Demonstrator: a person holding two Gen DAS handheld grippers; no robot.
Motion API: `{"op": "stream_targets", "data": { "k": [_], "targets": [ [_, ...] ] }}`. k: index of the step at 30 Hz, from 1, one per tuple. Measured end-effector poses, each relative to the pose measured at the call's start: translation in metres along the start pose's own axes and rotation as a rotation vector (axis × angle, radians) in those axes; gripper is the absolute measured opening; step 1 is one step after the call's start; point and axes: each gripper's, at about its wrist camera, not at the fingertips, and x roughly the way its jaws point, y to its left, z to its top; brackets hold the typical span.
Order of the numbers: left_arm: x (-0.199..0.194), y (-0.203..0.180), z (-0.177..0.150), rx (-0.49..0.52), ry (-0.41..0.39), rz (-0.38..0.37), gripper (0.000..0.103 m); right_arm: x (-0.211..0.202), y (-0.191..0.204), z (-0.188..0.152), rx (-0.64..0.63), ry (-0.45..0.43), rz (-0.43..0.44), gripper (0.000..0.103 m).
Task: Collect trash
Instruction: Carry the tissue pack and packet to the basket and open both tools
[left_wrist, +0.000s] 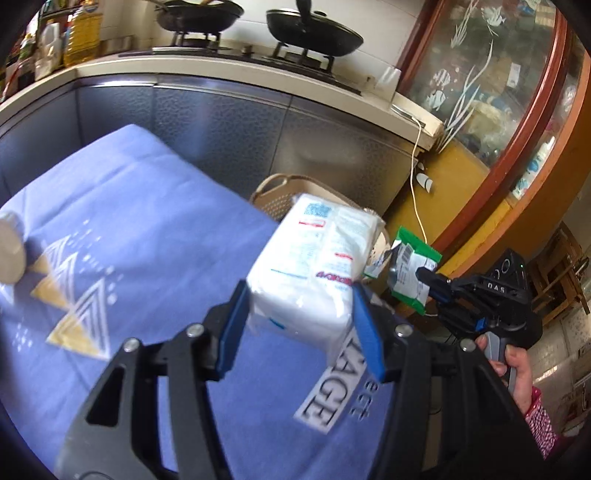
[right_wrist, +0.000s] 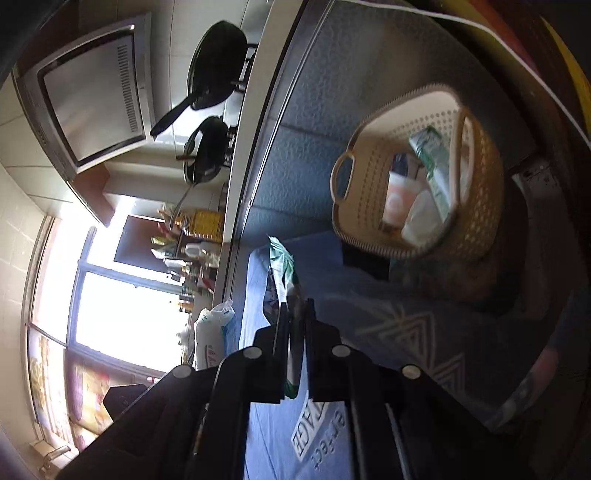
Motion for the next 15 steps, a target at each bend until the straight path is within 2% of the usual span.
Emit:
{"op": "stream_targets", "data": {
  "k": [4, 7, 11, 15],
  "targets": [
    [0.063, -0.029, 0.044, 0.039, 0.052, -0.018, 0.053, -0.001, -0.004, 0.042, -0.054, -0.056, -0.081, 0.008],
    [0.113, -0.042, 0.070, 0.065, 0.100, -0.005, 0.053, 0.012, -0.009, 0.068, -0.097, -0.060, -0.151, 0.008],
    [0.168, -0.045, 0.090, 0.056, 0.175, 0.026, 0.055, 0.042, -0.015, 0.085, -0.179, -0.019, -0.254, 0.008],
    [0.207, -0.036, 0.098, -0.009, 0.247, 0.073, 0.063, 0.072, -0.030, 0.093, -0.190, 0.049, -0.312, 0.008]
  ]
}}
